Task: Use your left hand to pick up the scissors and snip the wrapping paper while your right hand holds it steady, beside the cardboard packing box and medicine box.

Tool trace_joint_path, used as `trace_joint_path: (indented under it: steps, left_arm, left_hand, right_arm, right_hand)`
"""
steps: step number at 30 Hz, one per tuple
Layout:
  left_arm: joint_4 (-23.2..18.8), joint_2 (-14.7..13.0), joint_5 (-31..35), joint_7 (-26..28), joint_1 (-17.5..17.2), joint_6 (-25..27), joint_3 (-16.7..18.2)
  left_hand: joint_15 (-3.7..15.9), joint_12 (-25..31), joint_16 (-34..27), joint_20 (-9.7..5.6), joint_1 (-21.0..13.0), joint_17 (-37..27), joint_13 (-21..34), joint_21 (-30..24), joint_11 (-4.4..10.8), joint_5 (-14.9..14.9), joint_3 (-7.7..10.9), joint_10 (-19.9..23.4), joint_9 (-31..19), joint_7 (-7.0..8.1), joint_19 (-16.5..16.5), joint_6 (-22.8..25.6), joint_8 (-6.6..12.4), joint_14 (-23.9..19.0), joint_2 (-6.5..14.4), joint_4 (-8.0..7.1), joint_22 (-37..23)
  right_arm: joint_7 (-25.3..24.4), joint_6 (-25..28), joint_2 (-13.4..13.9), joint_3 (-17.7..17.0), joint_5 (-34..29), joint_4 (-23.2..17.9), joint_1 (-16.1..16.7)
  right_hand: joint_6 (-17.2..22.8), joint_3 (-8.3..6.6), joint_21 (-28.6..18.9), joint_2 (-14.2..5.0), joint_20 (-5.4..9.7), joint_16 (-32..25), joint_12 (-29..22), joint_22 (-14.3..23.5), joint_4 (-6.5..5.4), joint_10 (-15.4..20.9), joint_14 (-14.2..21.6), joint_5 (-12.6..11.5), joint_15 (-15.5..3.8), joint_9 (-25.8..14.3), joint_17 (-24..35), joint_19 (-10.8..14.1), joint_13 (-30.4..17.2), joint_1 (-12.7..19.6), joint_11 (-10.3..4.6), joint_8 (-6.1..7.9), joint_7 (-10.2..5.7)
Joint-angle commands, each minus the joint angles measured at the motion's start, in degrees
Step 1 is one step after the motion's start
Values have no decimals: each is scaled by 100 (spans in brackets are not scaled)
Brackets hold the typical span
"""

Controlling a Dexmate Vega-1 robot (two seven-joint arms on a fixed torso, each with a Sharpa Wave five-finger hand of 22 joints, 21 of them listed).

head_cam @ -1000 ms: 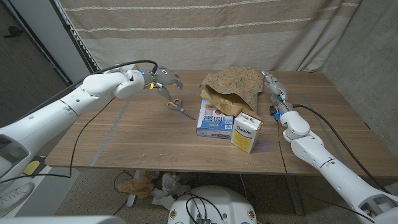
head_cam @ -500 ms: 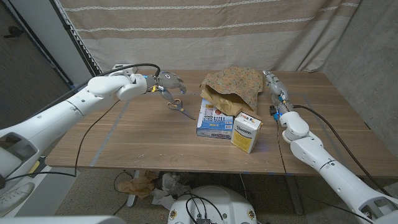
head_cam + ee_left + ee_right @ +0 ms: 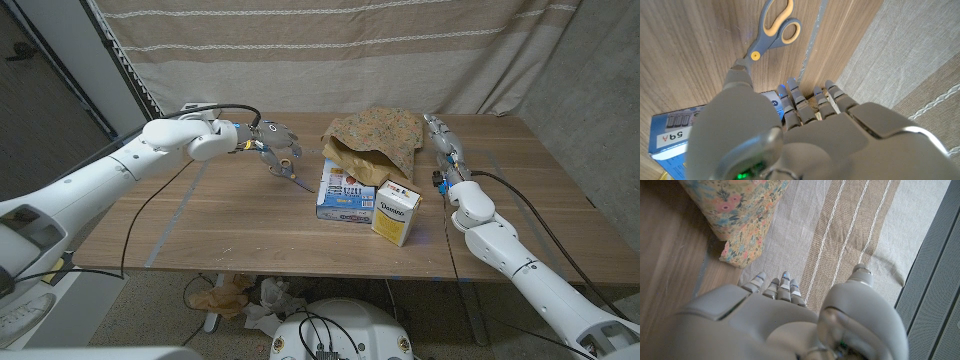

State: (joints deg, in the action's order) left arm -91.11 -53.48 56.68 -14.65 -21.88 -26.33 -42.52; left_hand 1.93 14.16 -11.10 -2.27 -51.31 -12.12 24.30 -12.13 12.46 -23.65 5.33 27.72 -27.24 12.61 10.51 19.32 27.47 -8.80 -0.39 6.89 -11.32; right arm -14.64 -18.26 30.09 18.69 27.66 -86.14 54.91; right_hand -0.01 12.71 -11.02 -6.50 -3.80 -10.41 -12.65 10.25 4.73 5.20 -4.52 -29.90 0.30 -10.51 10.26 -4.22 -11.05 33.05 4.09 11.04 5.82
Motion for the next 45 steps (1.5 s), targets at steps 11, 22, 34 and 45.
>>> trace_joint_path:
  steps: [11,22,34,45]
  left_arm:
    - [620,139,271,-73,554,-676,-291]
    - [837,224,291,148,615,-684,-407]
    - [1190,372,258,351,758,-896,-618]
    - [1373,419,311,444,915,-1075,-776]
  left_hand:
    - [1048,-51,-4,-501,-259,-17,3,-36,0,86,38,-59,-44,-1,-43,-44,36,48,36,108,-16]
    - [1034,-106,5,-429,-332,-22,-10,-44,-3,155,29,-195,-55,-1,-72,-216,-5,119,52,111,-22]
    - [1030,-117,3,-420,-351,-27,-13,-50,-2,180,33,-234,-47,0,-79,-253,-17,145,93,98,-27]
    - [1023,-130,7,-395,-362,-33,-14,-40,-2,208,30,-279,-31,-1,-136,-294,-35,191,132,79,-32]
  right_arm:
    - [-346,89,-103,-55,-69,-126,143]
    - [-413,37,-210,-24,-101,-57,110]
    - [-594,121,-199,-77,-153,-201,186]
    - [-644,116,-233,-67,-196,-192,196]
  right_hand:
    - [-21,40,6,-19,-30,6,12,19,4,-45,-84,21,7,-17,16,-62,-8,6,10,13,16]
    - [-24,39,10,-23,-46,14,17,19,6,-70,-124,23,35,-17,16,-92,-8,11,19,14,14]
    - [-29,38,9,-28,-59,12,19,19,7,-89,-141,25,33,-17,16,-111,-8,16,4,13,11]
    - [-28,38,11,-30,-73,9,15,19,8,-92,-149,27,42,-17,15,-134,-8,19,9,15,17]
